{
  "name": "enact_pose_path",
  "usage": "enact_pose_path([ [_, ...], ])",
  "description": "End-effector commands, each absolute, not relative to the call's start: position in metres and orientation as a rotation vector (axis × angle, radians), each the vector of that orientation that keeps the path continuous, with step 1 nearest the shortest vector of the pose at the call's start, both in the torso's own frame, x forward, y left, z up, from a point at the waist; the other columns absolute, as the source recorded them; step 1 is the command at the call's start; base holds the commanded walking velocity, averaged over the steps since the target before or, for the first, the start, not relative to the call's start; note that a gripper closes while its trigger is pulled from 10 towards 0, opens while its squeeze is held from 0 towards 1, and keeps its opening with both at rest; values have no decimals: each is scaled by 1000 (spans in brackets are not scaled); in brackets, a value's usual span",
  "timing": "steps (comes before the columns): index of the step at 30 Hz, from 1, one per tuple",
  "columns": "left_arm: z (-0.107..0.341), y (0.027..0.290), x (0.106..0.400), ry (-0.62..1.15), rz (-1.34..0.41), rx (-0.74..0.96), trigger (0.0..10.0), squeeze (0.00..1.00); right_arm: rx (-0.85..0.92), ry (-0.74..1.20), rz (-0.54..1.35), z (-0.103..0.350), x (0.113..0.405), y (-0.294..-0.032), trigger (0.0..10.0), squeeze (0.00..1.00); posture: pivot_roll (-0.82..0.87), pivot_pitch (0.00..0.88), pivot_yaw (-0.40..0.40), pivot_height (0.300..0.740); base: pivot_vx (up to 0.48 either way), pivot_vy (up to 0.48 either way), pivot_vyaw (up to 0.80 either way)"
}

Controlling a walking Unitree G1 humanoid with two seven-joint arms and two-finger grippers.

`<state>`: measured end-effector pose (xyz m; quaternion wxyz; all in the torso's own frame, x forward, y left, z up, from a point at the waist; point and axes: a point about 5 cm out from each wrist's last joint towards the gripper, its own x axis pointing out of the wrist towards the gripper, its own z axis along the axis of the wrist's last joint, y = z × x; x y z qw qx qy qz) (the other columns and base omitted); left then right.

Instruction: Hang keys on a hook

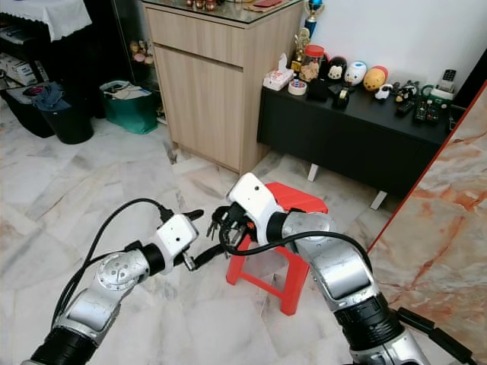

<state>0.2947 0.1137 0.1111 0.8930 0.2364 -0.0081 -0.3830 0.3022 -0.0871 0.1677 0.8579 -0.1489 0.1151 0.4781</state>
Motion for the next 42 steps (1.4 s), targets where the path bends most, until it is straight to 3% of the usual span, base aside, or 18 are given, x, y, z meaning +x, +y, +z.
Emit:
enact_pose_path([
  [1, 111, 114, 296, -15, -784, 502, 10000, 0, -319, 210, 1034, 175, 299, -83, 10000, 0, 61, 0, -97, 740, 0, 0, 0],
  [14, 113, 124, 305, -50, -660, 511, 10000, 0, -325, 218, 1044, 173, 297, -83, 10000, 0, 62, 0, -99, 740, 0, 0, 0],
  [16, 114, 125, 305, -53, -654, 511, 9529, 0, -325, 218, 1044, 173, 297, -84, 10000, 0, 61, 0, -99, 740, 0, 0, 0],
  [17, 114, 125, 306, -59, -644, 511, 4157, 0, -327, 220, 1044, 173, 297, -84, 10000, 0, 61, 0, -100, 740, 0, 0, 0],
  [18, 115, 126, 307, -64, -636, 511, 3569, 0, -327, 222, 1044, 172, 297, -84, 10000, 0, 61, 0, -100, 740, 0, 0, 0],
  [33, 125, 129, 309, -144, -588, 473, 5020, 0, -358, 240, 1033, 167, 297, -87, 10000, 0, 62, 0, -100, 740, 0, 0, 0],
  [34, 126, 129, 309, -150, -589, 470, 8431, 0, -359, 242, 1033, 167, 297, -87, 10000, 0, 62, 0, -100, 740, 0, 0, 0],
  [35, 126, 128, 309, -154, -590, 468, 8431, 0, -360, 244, 1033, 166, 297, -87, 10000, 0, 62, 0, -100, 740, 0, 0, 0],
  [36, 127, 128, 308, -163, -593, 463, 9569, 0, -367, 248, 1031, 165, 297, -88, 10000, 0, 62, 0, -100, 740, 0, 0, 0],
  [42, 127, 126, 307, -172, -608, 448, 9922, 0, -372, 249, 1035, 165, 297, -87, 10000, 0, 62, 0, -100, 740, 0, 0, 0],
])
